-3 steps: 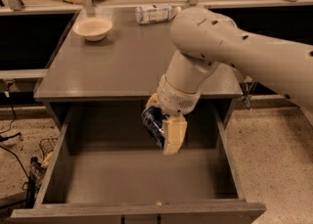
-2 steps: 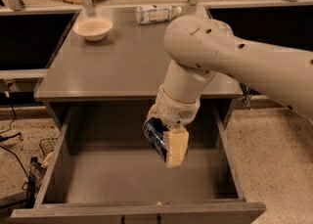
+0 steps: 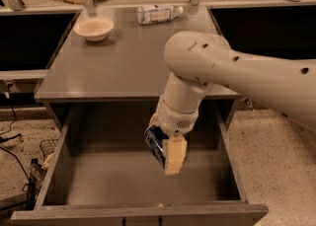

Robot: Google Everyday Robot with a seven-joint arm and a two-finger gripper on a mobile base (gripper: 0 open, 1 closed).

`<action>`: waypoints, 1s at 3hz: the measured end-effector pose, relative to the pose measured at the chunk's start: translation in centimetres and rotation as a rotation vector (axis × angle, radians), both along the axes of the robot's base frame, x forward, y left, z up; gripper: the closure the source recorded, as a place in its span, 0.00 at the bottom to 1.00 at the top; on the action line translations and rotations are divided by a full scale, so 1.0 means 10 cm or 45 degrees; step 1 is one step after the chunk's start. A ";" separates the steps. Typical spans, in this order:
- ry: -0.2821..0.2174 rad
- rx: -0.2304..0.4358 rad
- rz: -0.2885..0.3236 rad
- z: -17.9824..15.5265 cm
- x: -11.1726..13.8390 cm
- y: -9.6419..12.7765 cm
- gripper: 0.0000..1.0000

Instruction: Place pepsi can into top drawer

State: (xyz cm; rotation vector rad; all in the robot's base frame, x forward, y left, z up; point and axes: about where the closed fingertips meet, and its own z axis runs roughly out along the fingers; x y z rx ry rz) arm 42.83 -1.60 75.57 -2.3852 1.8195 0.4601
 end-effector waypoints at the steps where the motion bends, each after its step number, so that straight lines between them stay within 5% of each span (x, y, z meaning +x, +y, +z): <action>1: -0.001 -0.044 -0.084 -0.28 0.03 0.06 1.00; 3: 0.034 -0.069 -0.097 -0.40 0.00 0.09 1.00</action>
Offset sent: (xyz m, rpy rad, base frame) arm 0.0025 0.0053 -0.0240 -0.0297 -0.0003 -0.0494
